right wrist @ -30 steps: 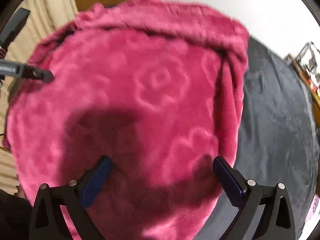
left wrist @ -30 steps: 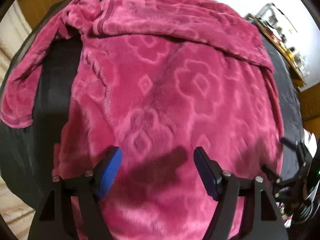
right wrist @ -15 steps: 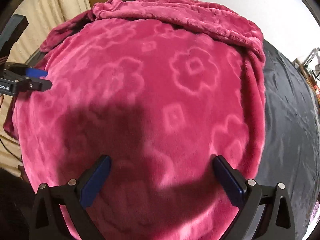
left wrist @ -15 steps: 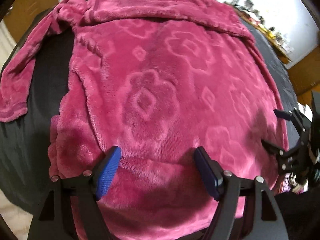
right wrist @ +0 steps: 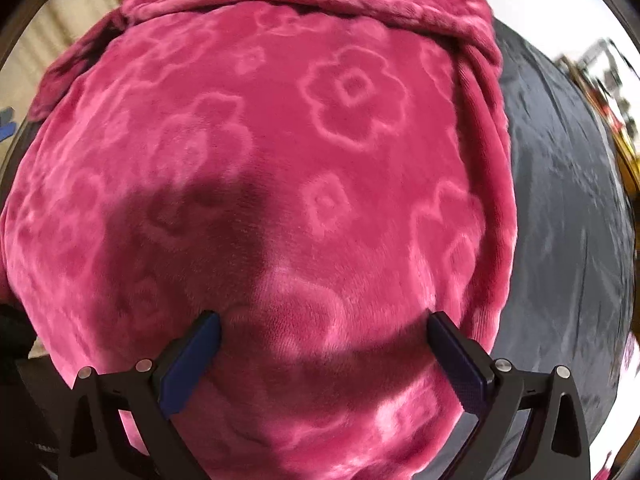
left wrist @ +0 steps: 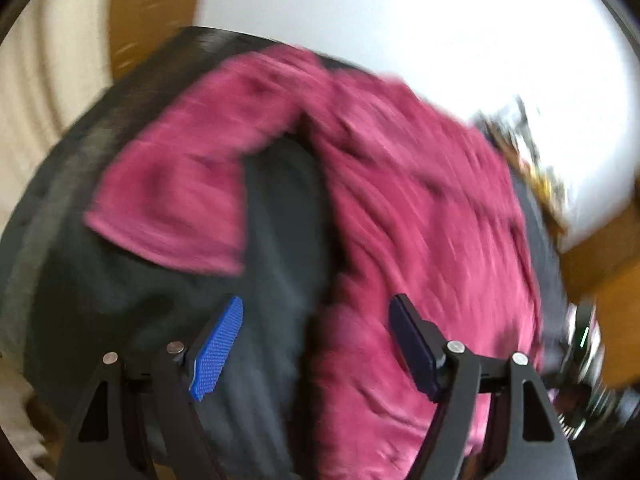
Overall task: Fold clothes
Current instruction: 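Grasp the robe's side edge with the left gripper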
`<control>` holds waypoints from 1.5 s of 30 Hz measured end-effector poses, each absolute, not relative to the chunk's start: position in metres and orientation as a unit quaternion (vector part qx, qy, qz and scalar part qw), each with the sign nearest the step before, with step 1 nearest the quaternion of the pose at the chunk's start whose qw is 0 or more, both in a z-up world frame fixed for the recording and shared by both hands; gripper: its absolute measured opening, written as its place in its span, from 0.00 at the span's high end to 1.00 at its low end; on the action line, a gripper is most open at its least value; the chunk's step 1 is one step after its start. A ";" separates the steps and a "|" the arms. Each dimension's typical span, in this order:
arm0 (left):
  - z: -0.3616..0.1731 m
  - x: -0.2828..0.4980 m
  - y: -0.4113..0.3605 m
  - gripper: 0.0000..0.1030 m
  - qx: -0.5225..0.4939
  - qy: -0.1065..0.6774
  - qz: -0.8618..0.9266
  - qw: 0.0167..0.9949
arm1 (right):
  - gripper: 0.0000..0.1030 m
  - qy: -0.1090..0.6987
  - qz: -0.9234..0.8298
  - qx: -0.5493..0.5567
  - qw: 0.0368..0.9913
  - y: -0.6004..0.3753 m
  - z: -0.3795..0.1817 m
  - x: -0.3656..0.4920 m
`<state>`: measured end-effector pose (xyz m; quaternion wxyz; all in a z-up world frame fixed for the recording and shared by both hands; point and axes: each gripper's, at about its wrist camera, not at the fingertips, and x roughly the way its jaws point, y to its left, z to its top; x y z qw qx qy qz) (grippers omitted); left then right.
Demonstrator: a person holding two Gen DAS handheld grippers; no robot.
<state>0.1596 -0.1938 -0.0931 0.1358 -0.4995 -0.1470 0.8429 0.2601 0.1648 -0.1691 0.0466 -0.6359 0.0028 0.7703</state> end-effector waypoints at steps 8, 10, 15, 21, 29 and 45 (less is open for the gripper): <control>-0.104 0.096 -0.278 0.23 -0.455 -0.187 0.869 0.051 | 0.00 0.066 0.762 -0.636 0.108 0.175 -0.169 0.265; -0.107 0.093 -0.278 0.23 -0.461 -0.185 0.866 0.055 | 0.00 0.072 0.760 -0.635 0.117 0.176 -0.168 0.266; -0.116 0.085 -0.277 0.24 -0.478 -0.179 0.858 0.064 | 0.00 0.080 0.758 -0.633 0.134 0.165 -0.166 0.271; -0.125 0.075 -0.277 0.23 -0.497 -0.173 0.847 0.076 | 0.00 0.089 0.757 -0.629 0.153 0.156 -0.164 0.284; -0.137 0.072 -0.277 0.45 -0.528 -0.160 0.831 0.076 | 0.00 0.098 0.757 -0.626 0.161 0.156 -0.161 0.291; -0.088 0.070 -0.315 0.87 -0.483 -0.219 0.846 0.061 | 0.00 0.032 0.823 -0.547 0.148 0.092 -0.079 0.256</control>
